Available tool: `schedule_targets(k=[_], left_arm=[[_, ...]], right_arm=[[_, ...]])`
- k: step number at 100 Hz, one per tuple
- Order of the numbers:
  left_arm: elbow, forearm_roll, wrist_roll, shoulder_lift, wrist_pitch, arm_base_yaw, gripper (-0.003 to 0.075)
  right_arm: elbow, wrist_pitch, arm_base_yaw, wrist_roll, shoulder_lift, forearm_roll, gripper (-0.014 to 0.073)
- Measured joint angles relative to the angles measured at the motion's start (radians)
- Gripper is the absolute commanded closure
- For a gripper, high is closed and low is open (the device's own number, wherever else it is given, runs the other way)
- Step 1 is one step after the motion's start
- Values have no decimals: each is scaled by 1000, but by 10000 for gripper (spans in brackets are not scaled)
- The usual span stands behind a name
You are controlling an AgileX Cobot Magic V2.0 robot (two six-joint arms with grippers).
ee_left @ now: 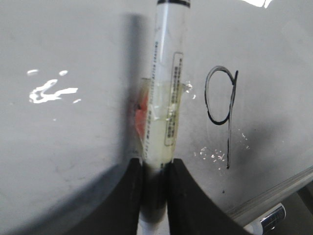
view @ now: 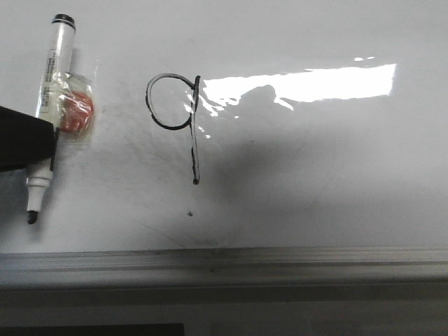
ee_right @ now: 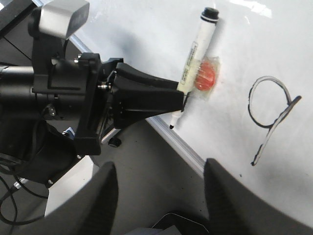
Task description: Write number 9 on whiteboard
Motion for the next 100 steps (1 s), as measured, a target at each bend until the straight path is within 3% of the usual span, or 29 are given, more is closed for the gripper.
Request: schedule_targets(k=[27,39,45,55,61,86,100], left_arm=[[-1,-1,0,13,-4,0,734],[-1,-1,-2,13,-4,0,616],[-1,-4,-11,13,-4,0,526],[-1,-9,-27,0,0,0,465],[-1,-9,-29,-20,0,0,468],[-1,18,-25,-134,2,0,494],[9,100,-12,-224,2,0,715]], right_arm=[[0,2,0,0,0,0,252],[0,2,0,0,0,0,266],[0,2,0,0,0,0,342],[0,2,0,0,-1,0,551],[0,4,0,0,-7,0,664],[36,-44,0,0,-102,-107,659],[148,-165,0,0,-222,-197,658]])
